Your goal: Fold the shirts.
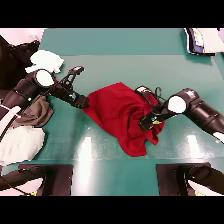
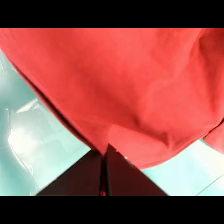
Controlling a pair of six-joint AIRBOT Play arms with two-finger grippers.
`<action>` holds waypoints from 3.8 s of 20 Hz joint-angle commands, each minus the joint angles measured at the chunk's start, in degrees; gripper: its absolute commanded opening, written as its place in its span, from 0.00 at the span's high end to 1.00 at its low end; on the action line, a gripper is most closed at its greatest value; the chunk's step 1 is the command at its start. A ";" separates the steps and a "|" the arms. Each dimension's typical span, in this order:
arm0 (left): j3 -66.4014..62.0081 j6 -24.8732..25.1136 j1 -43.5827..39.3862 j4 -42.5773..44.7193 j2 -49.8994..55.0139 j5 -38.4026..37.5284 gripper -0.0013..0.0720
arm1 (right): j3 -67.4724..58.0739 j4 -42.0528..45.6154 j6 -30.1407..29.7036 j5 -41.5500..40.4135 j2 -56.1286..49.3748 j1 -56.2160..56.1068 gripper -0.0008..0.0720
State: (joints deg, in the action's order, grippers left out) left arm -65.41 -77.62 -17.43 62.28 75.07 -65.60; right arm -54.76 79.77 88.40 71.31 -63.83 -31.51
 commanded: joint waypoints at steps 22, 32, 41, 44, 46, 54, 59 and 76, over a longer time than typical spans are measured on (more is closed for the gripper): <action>-53.46 -3.76 4.61 1.97 -26.34 -3.61 0.95 | -47.32 0.81 -0.50 -1.36 29.68 49.83 0.97; -31.28 -6.51 4.61 17.22 -25.66 -17.22 0.95 | -59.52 -0.44 0.20 28.22 4.57 43.08 0.97; 0.92 -9.62 4.61 21.68 -20.09 21.11 0.95 | -40.48 -0.07 -1.57 0.46 -12.28 33.03 0.97; 0.92 -9.62 4.61 21.62 -11.91 24.39 0.95 | -37.33 -0.09 -1.57 -6.60 -15.04 32.92 0.97; 0.52 -11.02 4.61 21.51 -6.88 26.53 0.95 | -36.11 -0.09 -1.57 -10.99 -16.17 32.94 0.97; -7.21 -15.41 9.38 21.57 -3.93 10.34 0.31 | -39.69 -0.26 -1.64 -6.19 -17.18 36.48 0.20; -2.19 -10.67 14.56 19.61 -5.92 -9.94 0.31 | -32.81 -0.68 -3.45 1.20 -9.46 40.30 0.22; 27.39 -11.17 2.19 3.21 -12.63 3.13 0.31 | -9.25 -0.74 -3.39 -4.20 13.27 39.78 0.23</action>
State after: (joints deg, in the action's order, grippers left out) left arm -38.92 -88.27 -12.14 65.89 62.54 -64.25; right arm -64.45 79.00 84.86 66.83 -52.18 8.27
